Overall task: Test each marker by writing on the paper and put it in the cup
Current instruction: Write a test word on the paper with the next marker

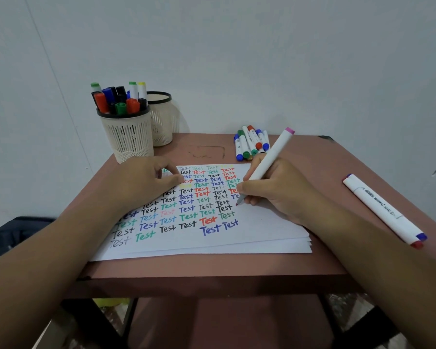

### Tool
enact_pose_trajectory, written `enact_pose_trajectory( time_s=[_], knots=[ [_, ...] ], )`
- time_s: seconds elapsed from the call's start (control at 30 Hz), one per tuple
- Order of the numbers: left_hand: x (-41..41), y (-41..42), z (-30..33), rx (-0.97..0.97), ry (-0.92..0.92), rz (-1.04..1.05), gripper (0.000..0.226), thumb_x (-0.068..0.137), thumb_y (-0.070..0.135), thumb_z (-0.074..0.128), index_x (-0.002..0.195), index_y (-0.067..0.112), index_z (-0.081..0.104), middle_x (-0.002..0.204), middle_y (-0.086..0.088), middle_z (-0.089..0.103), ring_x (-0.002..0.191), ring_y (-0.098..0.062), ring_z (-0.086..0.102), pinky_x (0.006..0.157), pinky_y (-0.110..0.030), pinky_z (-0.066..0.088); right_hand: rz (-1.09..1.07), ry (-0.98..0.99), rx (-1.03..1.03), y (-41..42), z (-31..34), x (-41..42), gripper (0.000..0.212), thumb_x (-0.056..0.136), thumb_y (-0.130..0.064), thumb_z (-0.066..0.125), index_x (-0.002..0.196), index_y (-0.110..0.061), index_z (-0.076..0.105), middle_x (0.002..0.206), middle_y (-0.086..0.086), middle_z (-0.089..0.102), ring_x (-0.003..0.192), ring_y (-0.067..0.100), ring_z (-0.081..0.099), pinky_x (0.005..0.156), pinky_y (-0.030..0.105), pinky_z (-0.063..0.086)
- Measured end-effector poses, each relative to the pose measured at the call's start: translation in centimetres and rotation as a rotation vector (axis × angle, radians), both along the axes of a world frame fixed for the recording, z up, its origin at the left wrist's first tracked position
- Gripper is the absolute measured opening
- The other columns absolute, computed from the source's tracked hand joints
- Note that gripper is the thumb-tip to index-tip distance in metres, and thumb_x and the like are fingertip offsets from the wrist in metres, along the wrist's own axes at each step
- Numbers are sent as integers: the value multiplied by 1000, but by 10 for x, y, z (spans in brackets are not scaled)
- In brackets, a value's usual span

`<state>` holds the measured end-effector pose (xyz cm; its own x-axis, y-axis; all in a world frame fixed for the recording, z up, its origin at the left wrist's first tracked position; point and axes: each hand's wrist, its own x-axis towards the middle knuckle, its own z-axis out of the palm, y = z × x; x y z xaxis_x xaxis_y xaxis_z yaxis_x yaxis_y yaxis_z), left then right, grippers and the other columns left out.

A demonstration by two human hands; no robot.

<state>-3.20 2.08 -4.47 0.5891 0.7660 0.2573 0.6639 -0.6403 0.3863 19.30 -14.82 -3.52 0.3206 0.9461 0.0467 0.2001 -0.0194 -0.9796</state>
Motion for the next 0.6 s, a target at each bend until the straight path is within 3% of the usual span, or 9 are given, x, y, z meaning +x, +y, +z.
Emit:
enact_pose_trajectory(
  time_s=[0.33, 0.5, 0.6],
  knots=[
    [0, 0, -1, 6, -3, -6, 22, 88, 62, 60, 95, 43, 70, 78, 10, 64, 70, -8, 60, 60, -28, 44, -20, 21, 39, 1, -1, 0, 20, 85, 5, 78, 78, -7, 64, 88, 37, 66, 75, 36, 64, 67, 34, 60],
    [0, 1, -1, -8, -12, -10, 21, 89, 61, 61, 96, 43, 70, 78, 10, 63, 70, -9, 60, 62, -30, 44, -7, 5, 17, 2, -3, 0, 23, 83, 1, 81, 73, -12, 65, 87, 34, 66, 74, 33, 66, 70, 36, 60],
    [0, 1, -1, -14, -23, -12, 21, 88, 61, 62, 95, 43, 70, 77, 9, 63, 69, -10, 59, 60, -29, 43, -8, -24, 28, 3, -3, 0, 26, 85, 3, 78, 74, -11, 59, 77, 20, 60, 68, 21, 65, 68, 32, 56]
  ],
)
